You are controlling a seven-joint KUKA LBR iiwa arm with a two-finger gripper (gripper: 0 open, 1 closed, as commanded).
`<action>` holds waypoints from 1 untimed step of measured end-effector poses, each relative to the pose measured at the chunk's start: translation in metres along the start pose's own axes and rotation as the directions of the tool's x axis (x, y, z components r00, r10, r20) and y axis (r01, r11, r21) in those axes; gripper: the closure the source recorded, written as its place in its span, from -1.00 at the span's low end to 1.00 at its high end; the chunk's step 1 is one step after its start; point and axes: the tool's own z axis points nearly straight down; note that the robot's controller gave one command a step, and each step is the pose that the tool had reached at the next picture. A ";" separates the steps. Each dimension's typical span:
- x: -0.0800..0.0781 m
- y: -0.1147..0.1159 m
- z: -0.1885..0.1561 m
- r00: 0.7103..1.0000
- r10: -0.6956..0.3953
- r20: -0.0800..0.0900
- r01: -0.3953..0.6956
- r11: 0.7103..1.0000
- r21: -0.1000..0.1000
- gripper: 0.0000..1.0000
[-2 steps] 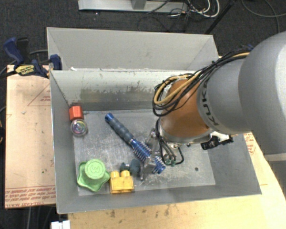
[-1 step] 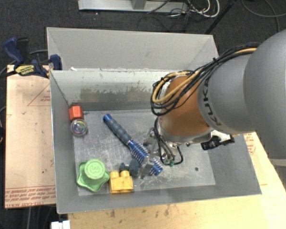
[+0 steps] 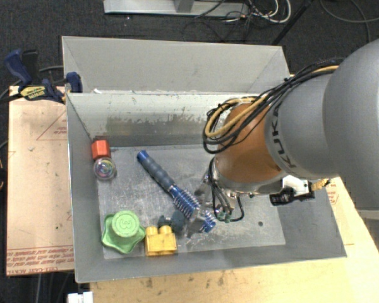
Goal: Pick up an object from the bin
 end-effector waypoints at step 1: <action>0.011 0.000 0.025 0.949 0.316 0.010 -0.316 0.949 -0.010 -1.00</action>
Offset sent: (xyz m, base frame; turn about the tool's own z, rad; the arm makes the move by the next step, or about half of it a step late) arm -0.0143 0.0029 -0.0292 0.3253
